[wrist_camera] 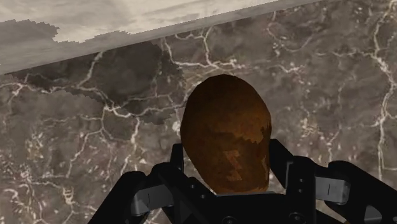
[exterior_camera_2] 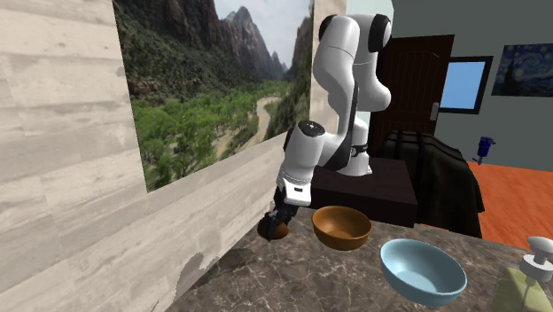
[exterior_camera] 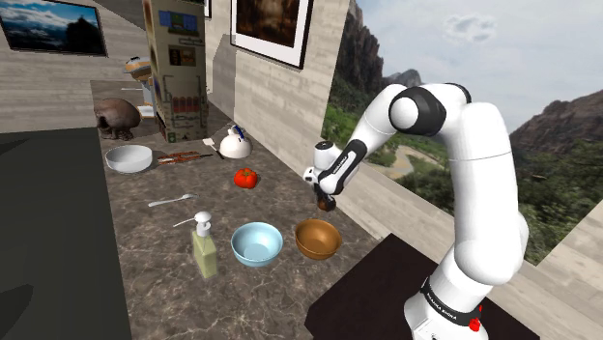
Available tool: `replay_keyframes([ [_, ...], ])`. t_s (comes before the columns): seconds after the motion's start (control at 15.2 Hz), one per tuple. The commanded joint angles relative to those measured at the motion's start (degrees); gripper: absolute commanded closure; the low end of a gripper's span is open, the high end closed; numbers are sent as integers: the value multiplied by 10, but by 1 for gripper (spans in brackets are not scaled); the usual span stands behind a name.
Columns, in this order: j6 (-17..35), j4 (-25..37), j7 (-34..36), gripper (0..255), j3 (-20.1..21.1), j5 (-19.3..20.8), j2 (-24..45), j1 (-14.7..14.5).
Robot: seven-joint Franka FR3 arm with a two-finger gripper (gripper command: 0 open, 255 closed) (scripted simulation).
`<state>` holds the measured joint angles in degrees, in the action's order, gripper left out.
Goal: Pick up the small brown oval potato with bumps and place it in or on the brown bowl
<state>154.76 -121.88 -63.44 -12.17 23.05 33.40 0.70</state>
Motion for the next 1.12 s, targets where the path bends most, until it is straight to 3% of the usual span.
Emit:
replay_keyframes([
  [0.0, -10, -6, -5, 255, 1, -1, -16, 1],
  [1.06, -101, -24, -41, 255, 8, -15, -128, 3],
])
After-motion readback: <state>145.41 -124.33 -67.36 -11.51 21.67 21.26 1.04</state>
